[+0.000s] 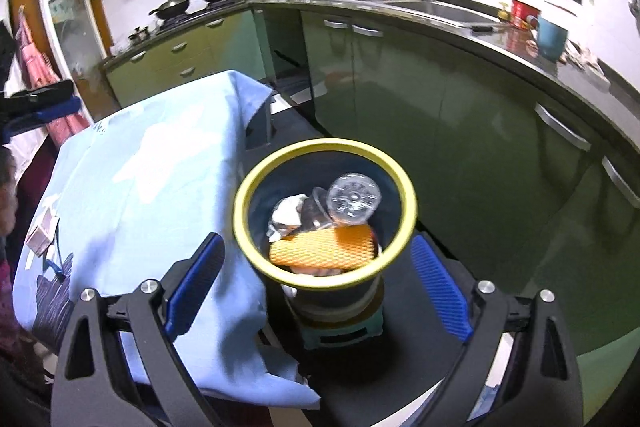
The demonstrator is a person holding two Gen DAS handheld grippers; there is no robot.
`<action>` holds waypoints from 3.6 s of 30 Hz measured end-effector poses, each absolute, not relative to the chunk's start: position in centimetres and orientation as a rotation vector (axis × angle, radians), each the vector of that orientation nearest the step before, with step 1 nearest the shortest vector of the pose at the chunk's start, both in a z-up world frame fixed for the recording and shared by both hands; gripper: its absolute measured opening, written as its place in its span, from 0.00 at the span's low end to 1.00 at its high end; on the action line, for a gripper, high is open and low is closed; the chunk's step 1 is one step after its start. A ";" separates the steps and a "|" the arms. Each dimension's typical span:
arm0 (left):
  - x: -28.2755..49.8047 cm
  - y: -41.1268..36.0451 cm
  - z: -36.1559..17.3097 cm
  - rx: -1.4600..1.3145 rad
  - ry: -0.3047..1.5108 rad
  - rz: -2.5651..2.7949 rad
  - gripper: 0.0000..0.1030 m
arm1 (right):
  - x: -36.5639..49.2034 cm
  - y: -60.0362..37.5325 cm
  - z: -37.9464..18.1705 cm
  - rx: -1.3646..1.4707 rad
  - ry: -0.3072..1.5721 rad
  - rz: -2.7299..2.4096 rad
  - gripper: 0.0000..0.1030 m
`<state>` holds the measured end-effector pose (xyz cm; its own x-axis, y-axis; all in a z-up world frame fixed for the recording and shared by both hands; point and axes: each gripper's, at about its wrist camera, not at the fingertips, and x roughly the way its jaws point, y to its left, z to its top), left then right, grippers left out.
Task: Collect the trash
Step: 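Carry the foil wrapper over the bin and open the left gripper, then grasp the red-and-white milk carton with the right gripper and lift it, then carry the milk carton over the bin and open the right gripper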
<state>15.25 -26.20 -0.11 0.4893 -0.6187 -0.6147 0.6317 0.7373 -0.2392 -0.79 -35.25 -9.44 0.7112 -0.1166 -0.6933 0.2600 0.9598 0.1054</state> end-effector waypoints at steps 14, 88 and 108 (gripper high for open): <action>20.5 -1.6 -0.7 -0.115 0.632 -0.268 0.94 | 7.3 -22.3 -8.5 0.032 0.828 0.108 0.87; 25.4 11.1 -12.2 -0.195 0.702 0.065 0.94 | 11.5 -28.6 -9.9 -0.154 0.925 -0.082 0.48; 25.1 7.5 -12.5 -0.122 0.729 -0.050 0.94 | 10.3 -31.1 -14.0 -0.055 0.889 -0.157 0.63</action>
<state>25.13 7.55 -12.47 0.7450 -0.0879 -0.6613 0.0031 0.9917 -0.1284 10.26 -31.10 -14.02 0.6193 -0.1596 -0.7687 0.1138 0.9870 -0.1132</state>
